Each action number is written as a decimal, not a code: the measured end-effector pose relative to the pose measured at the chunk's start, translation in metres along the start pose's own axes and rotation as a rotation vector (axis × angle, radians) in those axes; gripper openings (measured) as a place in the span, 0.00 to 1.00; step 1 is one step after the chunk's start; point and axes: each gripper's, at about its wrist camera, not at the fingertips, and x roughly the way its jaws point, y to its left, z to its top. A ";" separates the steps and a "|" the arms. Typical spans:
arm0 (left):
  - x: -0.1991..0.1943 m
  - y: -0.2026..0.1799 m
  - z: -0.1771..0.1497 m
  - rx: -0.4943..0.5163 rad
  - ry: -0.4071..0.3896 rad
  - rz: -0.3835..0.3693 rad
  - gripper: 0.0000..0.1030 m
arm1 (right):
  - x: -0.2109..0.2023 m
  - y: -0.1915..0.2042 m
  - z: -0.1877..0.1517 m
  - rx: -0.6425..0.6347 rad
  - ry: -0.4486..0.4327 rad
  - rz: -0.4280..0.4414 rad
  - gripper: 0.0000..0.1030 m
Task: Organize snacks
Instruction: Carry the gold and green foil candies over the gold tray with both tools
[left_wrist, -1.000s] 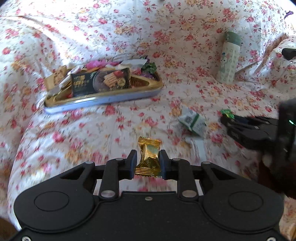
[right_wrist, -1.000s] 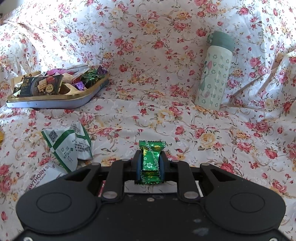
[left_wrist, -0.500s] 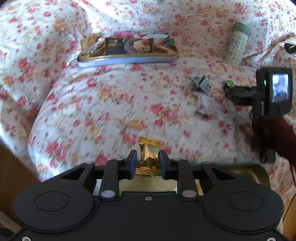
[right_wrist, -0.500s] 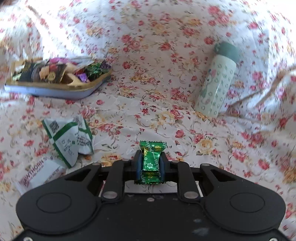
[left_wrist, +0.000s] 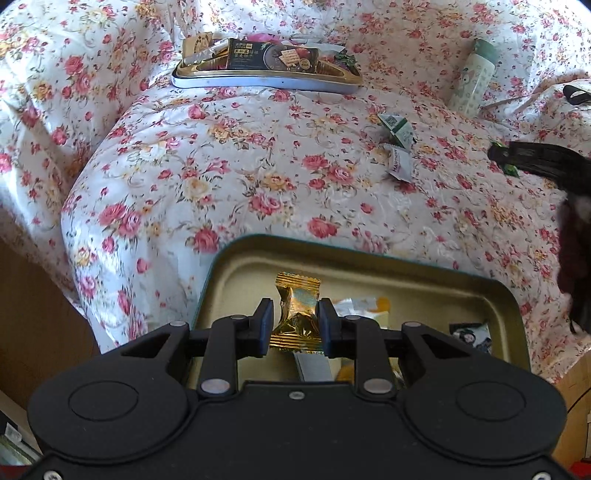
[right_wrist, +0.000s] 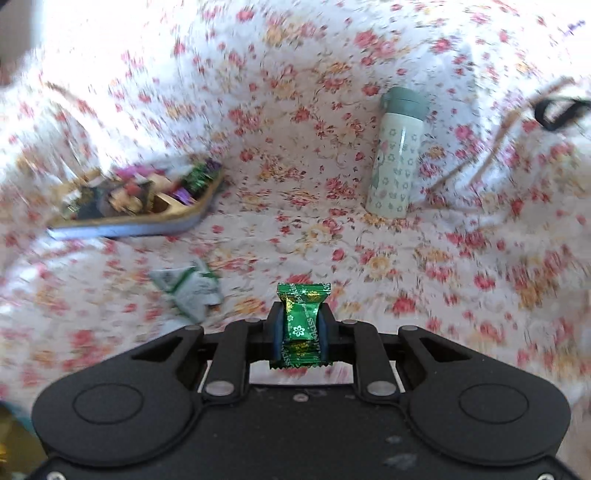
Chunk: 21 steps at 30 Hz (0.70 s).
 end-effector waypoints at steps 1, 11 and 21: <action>-0.002 0.000 -0.002 -0.003 0.000 -0.003 0.33 | -0.012 0.001 -0.003 0.024 0.002 0.013 0.19; -0.026 0.002 -0.027 -0.012 -0.032 0.051 0.33 | -0.109 0.020 -0.047 0.172 0.030 0.156 0.19; -0.028 -0.005 -0.038 0.011 -0.051 0.103 0.33 | -0.168 0.058 -0.097 0.151 0.003 0.191 0.19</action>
